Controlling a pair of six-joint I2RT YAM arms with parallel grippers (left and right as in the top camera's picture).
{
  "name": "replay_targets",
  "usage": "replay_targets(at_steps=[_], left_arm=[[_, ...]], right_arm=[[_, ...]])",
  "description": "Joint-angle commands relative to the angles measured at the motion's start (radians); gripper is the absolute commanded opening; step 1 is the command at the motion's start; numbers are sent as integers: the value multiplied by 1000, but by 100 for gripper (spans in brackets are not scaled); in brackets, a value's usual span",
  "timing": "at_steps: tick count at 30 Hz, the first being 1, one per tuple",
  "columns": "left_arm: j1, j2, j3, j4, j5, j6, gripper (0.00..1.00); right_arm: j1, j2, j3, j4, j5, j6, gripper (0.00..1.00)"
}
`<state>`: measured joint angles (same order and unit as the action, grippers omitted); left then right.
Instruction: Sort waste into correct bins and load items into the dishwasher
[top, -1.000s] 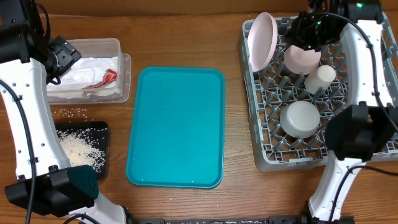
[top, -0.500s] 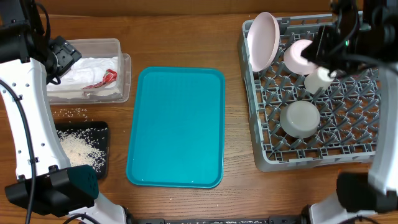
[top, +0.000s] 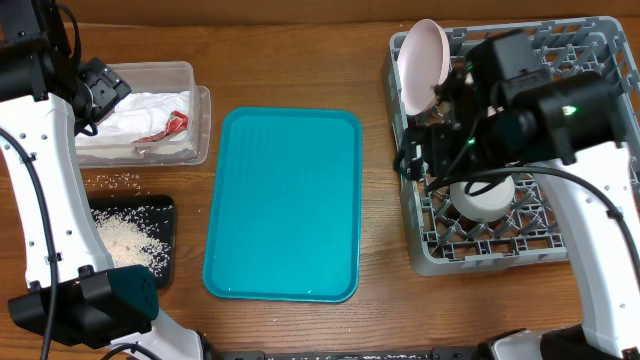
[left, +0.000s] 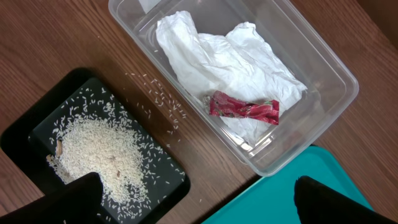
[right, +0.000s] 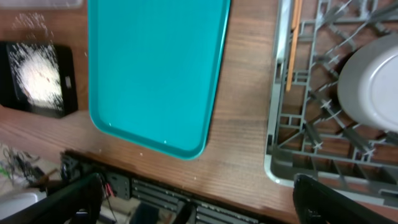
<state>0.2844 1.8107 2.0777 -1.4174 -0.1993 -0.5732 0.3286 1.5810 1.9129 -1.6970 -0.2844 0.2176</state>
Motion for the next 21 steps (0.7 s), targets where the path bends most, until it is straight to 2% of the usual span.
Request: replay_targets(at_steps=[1, 6, 9, 15, 21], left_arm=[[9, 9, 10, 0, -13, 13, 100], [9, 9, 10, 0, -13, 13, 100], [9, 9, 10, 0, -13, 13, 100], [9, 9, 10, 0, -13, 13, 100], [9, 9, 10, 0, -13, 13, 100]], right_arm=[[9, -27, -14, 3, -27, 22, 100], [9, -27, -14, 3, -31, 12, 100], [0, -36, -14, 3, -35, -56, 100], [-54, -109, -14, 4, 6, -71, 100], [-134, -195, -14, 31, 48, -200, 100]])
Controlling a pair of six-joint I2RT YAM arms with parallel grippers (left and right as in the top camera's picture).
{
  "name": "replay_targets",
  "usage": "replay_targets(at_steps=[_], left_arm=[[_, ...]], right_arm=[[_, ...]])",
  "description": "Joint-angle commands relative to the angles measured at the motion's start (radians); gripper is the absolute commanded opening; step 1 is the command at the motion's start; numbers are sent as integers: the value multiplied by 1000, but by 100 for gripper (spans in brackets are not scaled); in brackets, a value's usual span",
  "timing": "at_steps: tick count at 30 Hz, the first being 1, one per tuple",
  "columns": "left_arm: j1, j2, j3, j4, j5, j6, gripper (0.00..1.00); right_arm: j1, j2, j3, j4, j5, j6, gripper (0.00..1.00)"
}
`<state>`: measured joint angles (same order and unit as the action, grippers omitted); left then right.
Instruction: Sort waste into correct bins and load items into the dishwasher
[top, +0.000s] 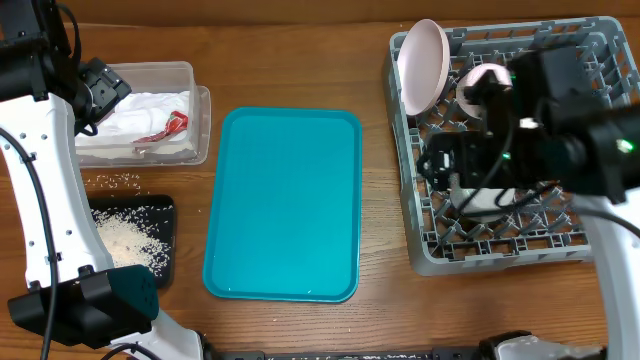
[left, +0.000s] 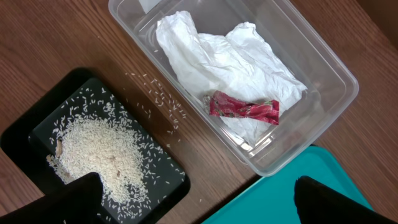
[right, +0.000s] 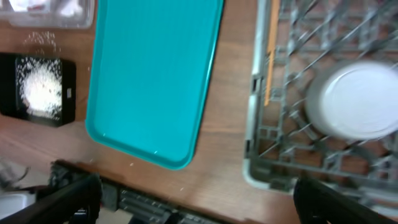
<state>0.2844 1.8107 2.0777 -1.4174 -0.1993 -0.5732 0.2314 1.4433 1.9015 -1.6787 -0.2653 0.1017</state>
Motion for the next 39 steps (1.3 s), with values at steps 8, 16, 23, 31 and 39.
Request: replay_targets(at_steps=[8, 16, 23, 31, 39], left_arm=[[9, 9, 10, 1, -13, 13, 100], [9, 9, 10, 0, -13, 13, 100], [9, 9, 10, 0, -13, 13, 100], [9, 9, 10, 0, -13, 13, 100], [9, 9, 10, 0, -13, 13, 100]], right_arm=[[-107, -235, -134, 132, 26, -84, 100], [-164, -518, -667, 581, 13, -84, 100], [-201, -851, -1291, 1128, -108, -80, 100], [-201, -1148, -1691, 1509, -90, -72, 100], [-201, -1242, -1843, 1742, -6, -72, 100]])
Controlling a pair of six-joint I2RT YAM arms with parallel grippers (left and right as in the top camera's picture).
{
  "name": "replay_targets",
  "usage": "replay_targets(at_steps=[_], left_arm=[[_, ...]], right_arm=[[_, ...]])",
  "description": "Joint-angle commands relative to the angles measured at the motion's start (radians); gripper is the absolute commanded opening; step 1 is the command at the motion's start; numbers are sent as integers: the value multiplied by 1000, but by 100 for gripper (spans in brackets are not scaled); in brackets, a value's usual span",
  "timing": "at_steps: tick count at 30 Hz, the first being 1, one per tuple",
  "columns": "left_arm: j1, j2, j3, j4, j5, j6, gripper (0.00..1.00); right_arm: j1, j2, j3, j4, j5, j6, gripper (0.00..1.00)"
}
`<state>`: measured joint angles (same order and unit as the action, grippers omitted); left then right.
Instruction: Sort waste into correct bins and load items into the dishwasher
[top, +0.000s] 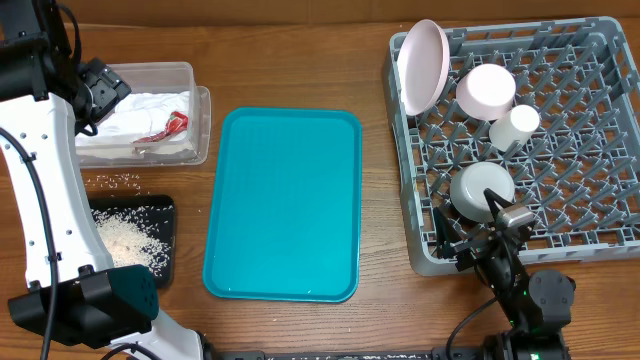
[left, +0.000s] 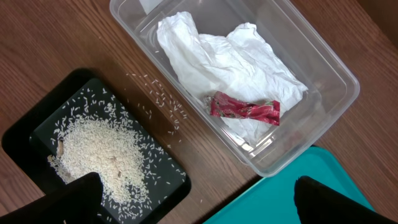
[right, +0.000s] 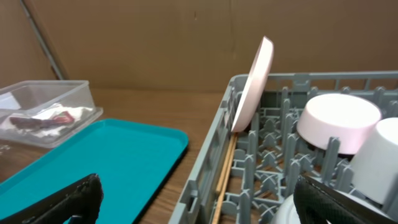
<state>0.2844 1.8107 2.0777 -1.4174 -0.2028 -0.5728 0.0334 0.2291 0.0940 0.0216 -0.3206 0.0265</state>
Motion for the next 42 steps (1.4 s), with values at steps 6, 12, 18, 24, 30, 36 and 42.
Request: replay_targets(at_steps=[6, 12, 18, 24, 30, 36, 42], left_arm=[[9, 9, 10, 0, -10, 12, 100], [9, 9, 10, 0, -10, 12, 100], [9, 9, 10, 0, -10, 12, 100], [9, 9, 10, 0, -10, 12, 100], [9, 9, 10, 0, -10, 12, 100], [9, 9, 10, 0, -10, 12, 100], [9, 9, 10, 0, -10, 12, 100]], right_arm=[[-2, -85, -71, 95, 116, 3, 100], [-2, -190, -86, 52, 163, 3, 100], [-1, -227, -86, 4, 209, 3, 100], [-1, -227, -86, -99, 259, -1, 100], [-1, -227, -86, -102, 264, -1, 100], [-1, -226, -86, -102, 264, -1, 100], [-1, -226, -86, -102, 264, -1, 100]])
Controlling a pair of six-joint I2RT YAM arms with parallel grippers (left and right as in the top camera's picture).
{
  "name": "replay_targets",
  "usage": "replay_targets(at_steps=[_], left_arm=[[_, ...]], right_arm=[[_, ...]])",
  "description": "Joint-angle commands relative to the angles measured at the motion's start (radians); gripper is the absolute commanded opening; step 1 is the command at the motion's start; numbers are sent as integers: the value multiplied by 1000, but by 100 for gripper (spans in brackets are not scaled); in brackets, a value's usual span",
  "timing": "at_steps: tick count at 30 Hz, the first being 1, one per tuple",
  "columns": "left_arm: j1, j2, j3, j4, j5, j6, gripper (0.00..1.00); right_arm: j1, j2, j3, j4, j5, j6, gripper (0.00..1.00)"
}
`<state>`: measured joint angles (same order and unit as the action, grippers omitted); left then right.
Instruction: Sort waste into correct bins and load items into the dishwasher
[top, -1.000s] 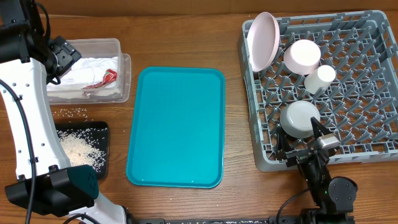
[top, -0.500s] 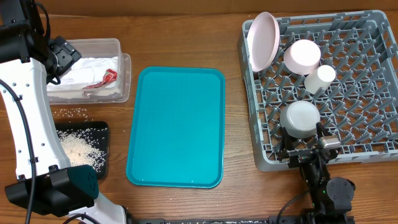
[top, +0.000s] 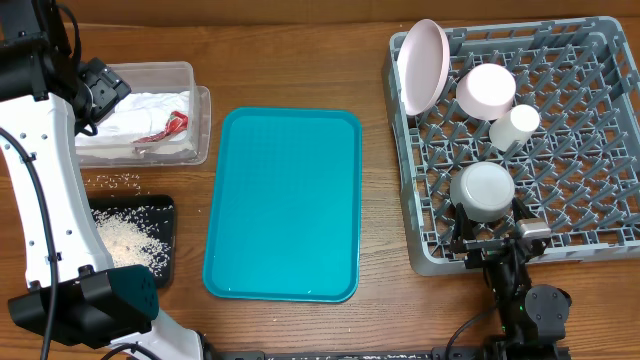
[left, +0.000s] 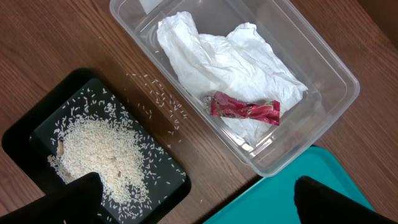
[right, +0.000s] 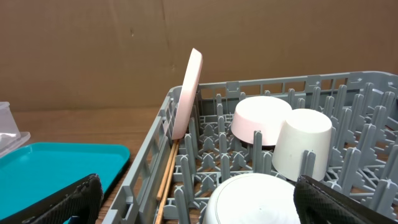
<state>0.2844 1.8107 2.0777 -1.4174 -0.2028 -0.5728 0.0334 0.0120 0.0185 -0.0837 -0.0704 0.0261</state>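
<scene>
The grey dish rack (top: 585, 150) holds an upright pink plate (top: 422, 65), a pink bowl (top: 486, 90), a white cup (top: 515, 125) and an upturned pale bowl (top: 482, 190). Wooden chopsticks (right: 166, 179) lie along its left wall. A clear bin (top: 195, 125) contains white tissue (left: 227, 59) and a red wrapper (left: 244, 110). Rice fills the black tray (top: 168, 245). My left gripper (top: 97, 90) hangs open and empty above the bin. My right gripper (top: 497, 240) is open and empty at the rack's near edge.
An empty teal tray (top: 285, 200) lies in the middle of the wooden table. Loose rice grains (top: 120, 181) are scattered between the clear bin and the black tray. A brown cardboard wall (right: 186, 31) stands behind the rack.
My right arm has shifted a little to the right along the rack's near edge, and its camera now faces the rack more squarely. The left arm and all items are unchanged.
My right arm first hovered open over the rack's left part above the upturned bowl, then stood higher and further right. Then it was folded low at the table's front edge beside the rack, where it stays. The left gripper stayed open above the bin.
</scene>
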Motion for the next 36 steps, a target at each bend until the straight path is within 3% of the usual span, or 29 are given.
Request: replay_targets(at_steps=[1, 23, 31, 36], left_arm=[[9, 9, 10, 0, -10, 12, 100], [9, 9, 10, 0, -10, 12, 100], [8, 5, 10, -113, 95, 60, 100], [-27, -72, -55, -111, 74, 61, 100]], right_arm=[[-1, -9, -10, 3, 14, 0, 100], [-1, -9, -10, 3, 14, -1, 100], [-1, -9, -10, 3, 14, 0, 100], [-1, -9, -10, 3, 14, -1, 100]])
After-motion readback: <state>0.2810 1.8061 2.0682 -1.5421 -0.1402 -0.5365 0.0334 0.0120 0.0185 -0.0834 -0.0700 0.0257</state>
